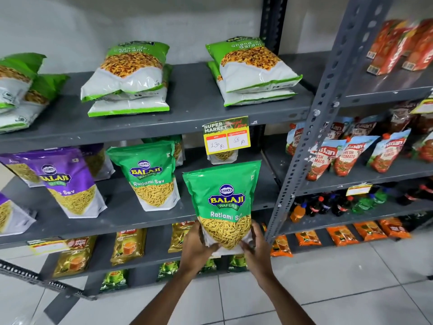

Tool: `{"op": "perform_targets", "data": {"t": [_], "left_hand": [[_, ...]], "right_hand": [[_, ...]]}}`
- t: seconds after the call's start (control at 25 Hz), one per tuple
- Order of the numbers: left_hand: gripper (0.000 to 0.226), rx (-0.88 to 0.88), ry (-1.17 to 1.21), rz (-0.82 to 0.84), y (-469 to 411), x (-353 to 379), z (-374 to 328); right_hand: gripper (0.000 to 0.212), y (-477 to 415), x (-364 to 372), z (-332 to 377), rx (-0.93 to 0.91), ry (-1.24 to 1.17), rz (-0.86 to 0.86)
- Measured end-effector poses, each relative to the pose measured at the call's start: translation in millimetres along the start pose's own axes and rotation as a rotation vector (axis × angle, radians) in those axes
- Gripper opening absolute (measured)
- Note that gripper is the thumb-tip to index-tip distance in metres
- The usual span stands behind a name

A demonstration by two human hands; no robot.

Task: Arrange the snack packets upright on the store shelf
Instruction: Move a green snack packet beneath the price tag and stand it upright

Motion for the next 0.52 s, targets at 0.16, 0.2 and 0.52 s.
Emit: {"op": "perform_targets", "data": {"t": [0.16, 0.2, 0.52], "left_hand": [[0.075, 0.061, -0.018, -0.116, -52, -17, -31], [0.076, 0.070, -0.018, -0.136, -63, -21, -37], [0.068, 0.033, -0.080, -0.176, -124, -24, -50]], "right_hand": [[0.060, -62, -17, 35, -0.070, -0.003, -0.016], [0.061, -76, -19, 40, -0.079, 0.000, -0.017], [0.061, -137, -31, 42, -0.065, -0.012, 0.007]]}}
Point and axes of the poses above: each hand's wrist, its own y-axis away from the middle knuckle, its own x-axis out of the palm, z = x × y, the point moved 9 cm from there along -y, towards the middle knuckle, and after that the axes turned 13 degrees about z, right-handed, at the moved point
